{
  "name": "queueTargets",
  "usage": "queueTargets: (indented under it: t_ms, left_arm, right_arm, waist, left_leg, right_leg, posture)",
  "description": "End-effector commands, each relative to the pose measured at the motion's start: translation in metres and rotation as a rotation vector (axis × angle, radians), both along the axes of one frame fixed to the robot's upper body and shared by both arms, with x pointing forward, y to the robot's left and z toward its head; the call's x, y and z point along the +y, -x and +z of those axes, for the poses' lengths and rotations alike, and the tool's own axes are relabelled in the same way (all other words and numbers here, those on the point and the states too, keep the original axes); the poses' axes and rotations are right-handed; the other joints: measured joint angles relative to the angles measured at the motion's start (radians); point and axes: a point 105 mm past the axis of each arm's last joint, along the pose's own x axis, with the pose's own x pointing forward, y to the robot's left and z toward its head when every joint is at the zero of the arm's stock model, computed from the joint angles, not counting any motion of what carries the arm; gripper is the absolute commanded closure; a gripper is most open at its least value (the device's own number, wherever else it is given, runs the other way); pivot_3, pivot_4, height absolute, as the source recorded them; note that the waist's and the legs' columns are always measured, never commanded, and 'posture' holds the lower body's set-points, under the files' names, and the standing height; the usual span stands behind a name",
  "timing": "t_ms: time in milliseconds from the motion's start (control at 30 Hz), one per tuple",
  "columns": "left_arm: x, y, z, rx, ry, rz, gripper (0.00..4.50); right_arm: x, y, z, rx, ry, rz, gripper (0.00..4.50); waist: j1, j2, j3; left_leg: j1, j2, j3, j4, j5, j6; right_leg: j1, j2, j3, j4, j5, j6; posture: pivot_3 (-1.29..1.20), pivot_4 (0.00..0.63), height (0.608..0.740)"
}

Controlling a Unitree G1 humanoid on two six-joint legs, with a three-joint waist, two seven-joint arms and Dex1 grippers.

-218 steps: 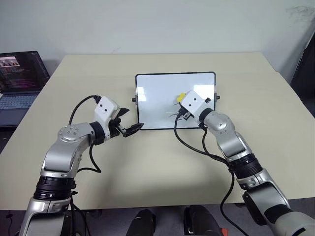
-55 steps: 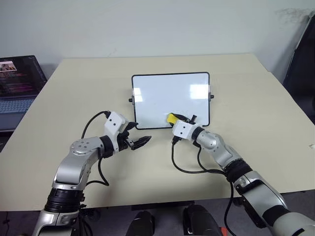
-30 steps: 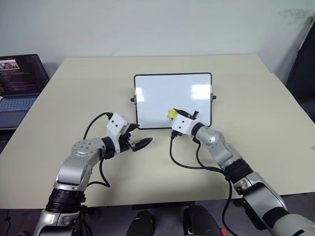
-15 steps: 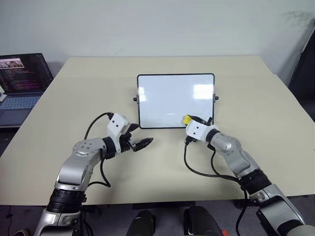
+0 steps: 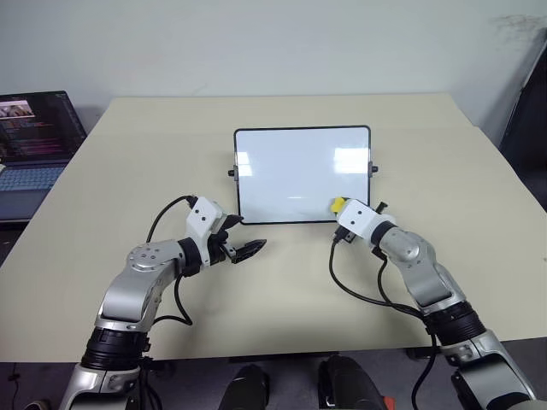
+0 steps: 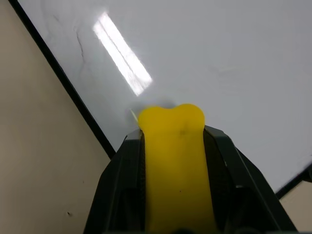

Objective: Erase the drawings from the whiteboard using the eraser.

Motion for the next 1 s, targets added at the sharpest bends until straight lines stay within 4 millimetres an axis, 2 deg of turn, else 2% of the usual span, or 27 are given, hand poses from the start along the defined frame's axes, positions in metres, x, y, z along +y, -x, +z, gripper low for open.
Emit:
queueTargets:
  t_ms: [33,167,333,500,767,1000]
  left_arm:
    - [-0.007,0.002,0.012,-0.049,0.013,-0.031,0.0]
    - [-0.006,0.003,0.012,-0.047,0.011,-0.03,0.0]
    - [-0.003,0.003,0.011,-0.046,0.007,-0.022,0.0]
    - [-0.004,0.003,0.012,-0.046,0.007,-0.021,0.0]
    - [-0.006,0.007,0.01,-0.029,0.005,-0.048,0.0]
    - [-0.009,0.007,0.01,-0.027,0.004,-0.063,0.0]
  right_arm:
    - [0.022,-0.005,0.012,-0.052,0.017,0.04,3.23]
    - [0.039,-0.011,0.011,-0.073,0.058,0.075,3.23]
    - [0.064,-0.019,0.025,-0.129,0.078,0.137,3.23]
    - [0.081,-0.015,0.024,-0.149,0.111,0.204,3.23]
    - [0.071,-0.01,0.008,-0.1,0.165,0.217,3.23]
    - [0.045,-0.015,0.002,-0.071,0.218,0.153,3.23]
  waist:
    - [-0.001,0.0,0.0]
    - [0.001,0.0,0.0]
    - [-0.002,0.0,0.0]
    - [0.0,0.0,0.0]
    - [0.001,0.0,0.0]
    - [0.002,0.0,0.0]
  left_leg:
    - [0.0,0.0,0.0,-0.001,0.0,0.0]
    - [0.0,0.0,0.0,-0.001,0.0,0.0]
    - [0.0,0.0,0.001,-0.001,0.0,0.0]
    - [0.0,0.0,0.0,-0.001,0.0,0.0]
    - [-0.001,0.0,0.0,-0.002,0.0,0.0]
    - [-0.001,0.0,0.0,-0.002,0.0,0.0]
  right_leg:
    - [-0.001,0.0,0.0,0.0,0.001,-0.001]
    - [-0.001,0.0,0.0,-0.001,0.002,-0.003]
    - [-0.001,0.0,0.0,-0.002,0.002,-0.003]
    - [-0.001,0.0,0.0,-0.002,0.002,-0.004]
    - [-0.001,0.0,-0.001,-0.003,0.002,-0.004]
    - [-0.001,0.0,-0.001,-0.003,0.002,-0.004]
  posture:
    - [0.0,0.15,0.74]
    - [0.0,0.15,0.74]
    - [0.0,0.15,0.74]
    - [0.0,0.15,0.74]
    - [0.0,0.15,0.74]
    - [0.0,0.15,0.74]
